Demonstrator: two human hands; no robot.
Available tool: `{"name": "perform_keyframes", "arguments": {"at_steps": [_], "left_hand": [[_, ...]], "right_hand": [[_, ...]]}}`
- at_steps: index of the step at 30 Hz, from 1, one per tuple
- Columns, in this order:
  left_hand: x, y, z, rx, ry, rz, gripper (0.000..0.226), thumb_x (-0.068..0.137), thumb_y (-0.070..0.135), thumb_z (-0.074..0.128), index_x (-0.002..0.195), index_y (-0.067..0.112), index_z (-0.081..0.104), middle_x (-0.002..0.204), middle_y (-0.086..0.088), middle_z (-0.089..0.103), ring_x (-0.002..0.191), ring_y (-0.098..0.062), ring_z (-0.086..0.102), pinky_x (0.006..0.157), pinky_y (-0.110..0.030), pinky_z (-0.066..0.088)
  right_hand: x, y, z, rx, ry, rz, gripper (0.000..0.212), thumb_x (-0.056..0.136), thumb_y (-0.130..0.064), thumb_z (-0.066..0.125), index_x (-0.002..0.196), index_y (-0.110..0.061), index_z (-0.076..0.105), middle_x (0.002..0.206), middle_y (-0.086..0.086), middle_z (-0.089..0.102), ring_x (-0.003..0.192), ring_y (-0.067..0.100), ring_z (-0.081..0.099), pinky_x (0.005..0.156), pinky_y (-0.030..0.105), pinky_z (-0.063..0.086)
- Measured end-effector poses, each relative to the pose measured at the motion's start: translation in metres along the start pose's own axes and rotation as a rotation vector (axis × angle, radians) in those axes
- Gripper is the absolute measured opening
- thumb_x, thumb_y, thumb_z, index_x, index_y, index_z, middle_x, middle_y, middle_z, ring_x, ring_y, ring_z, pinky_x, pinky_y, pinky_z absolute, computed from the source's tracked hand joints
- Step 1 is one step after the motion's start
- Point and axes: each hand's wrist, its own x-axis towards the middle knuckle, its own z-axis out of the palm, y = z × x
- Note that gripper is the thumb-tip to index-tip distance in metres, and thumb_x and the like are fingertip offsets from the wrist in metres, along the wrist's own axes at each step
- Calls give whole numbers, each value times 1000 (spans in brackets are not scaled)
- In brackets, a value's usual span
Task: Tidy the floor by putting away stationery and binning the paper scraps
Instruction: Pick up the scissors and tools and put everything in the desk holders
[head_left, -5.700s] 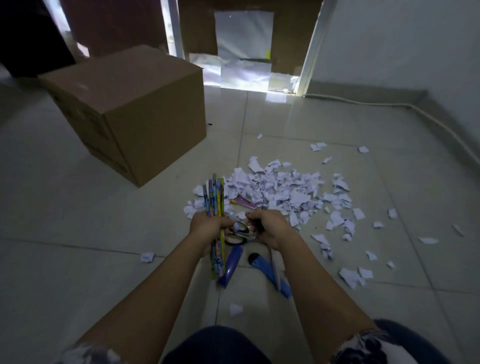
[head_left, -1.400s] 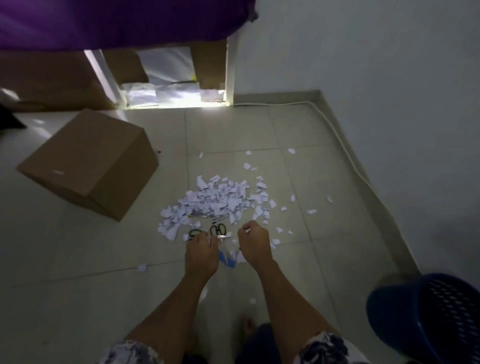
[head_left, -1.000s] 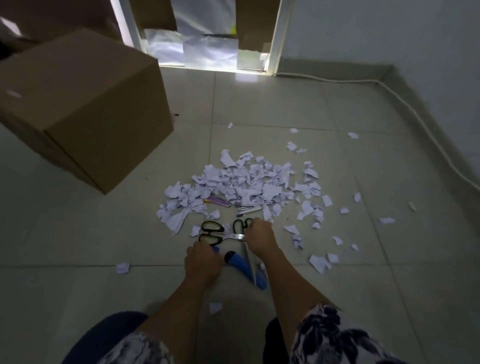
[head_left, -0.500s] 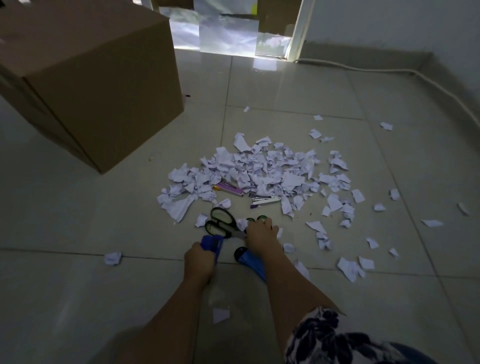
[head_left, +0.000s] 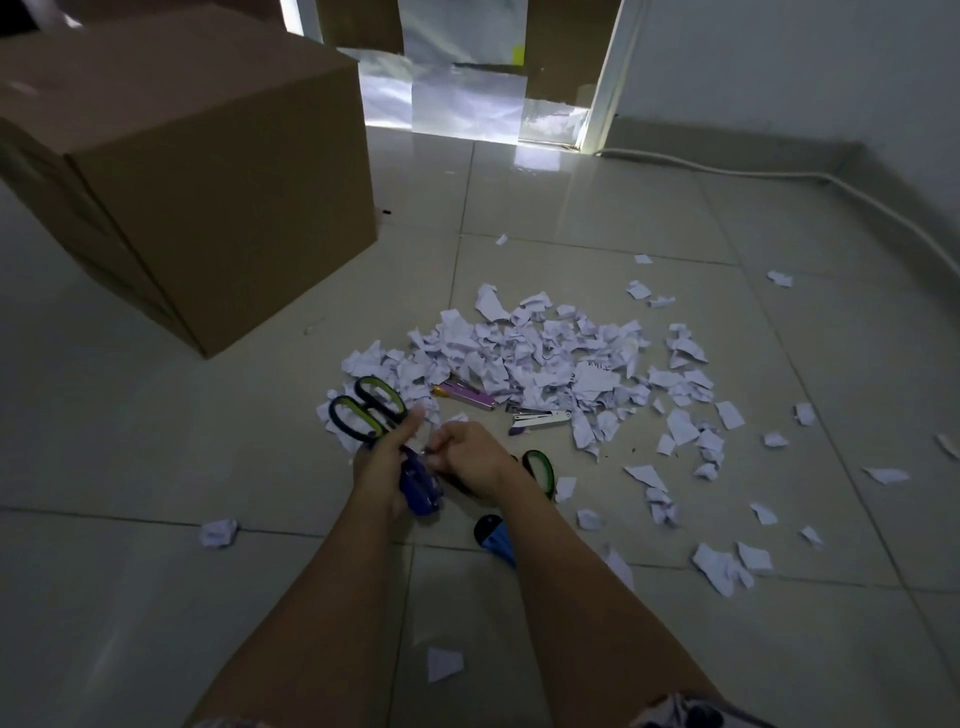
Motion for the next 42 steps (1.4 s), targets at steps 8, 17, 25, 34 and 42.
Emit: {"name": "perform_keyframes", "arguments": {"at_steps": [8,17,25,34,42], "left_hand": [[23,0,-21,-109,189,-75,6,79,11,60,80,7,55,72,-7,55,55,-21,56,45,-29,52],[15,2,-31,101,96,4,14,85,15,62,73,9,59,42,0,60,42,-16,59,51,-27,49],[1,-2,-27,335,77,96,24,69,12,73,83,-1,59,63,-16,63,54,-26,60,58,-35,53],[-15,13,-2,119,-233,24,15,88,11,51,75,8,58,48,-2,61,42,-13,60,42,-23,51],[-21,-4,15,266,-194,8,17,85,5,52,68,3,55,40,-4,58,33,-15,55,39,-19,48]], "right_hand": [[62,-30,-33,-441,170,24,33,92,-14,51,113,9,59,94,17,59,86,28,57,77,35,47],[83,31,-7,-864,503,29,43,94,-12,50,134,-4,37,145,24,24,128,41,32,104,47,36],[71,34,-30,-713,489,135,37,90,-28,57,118,-4,50,122,19,56,119,36,45,95,39,39],[11,-8,-28,89,86,41,10,72,-1,74,73,-4,65,65,12,62,58,23,59,66,41,57],[0,20,-44,-144,346,145,12,79,-7,62,76,4,60,76,21,55,73,21,53,57,22,42]]}}
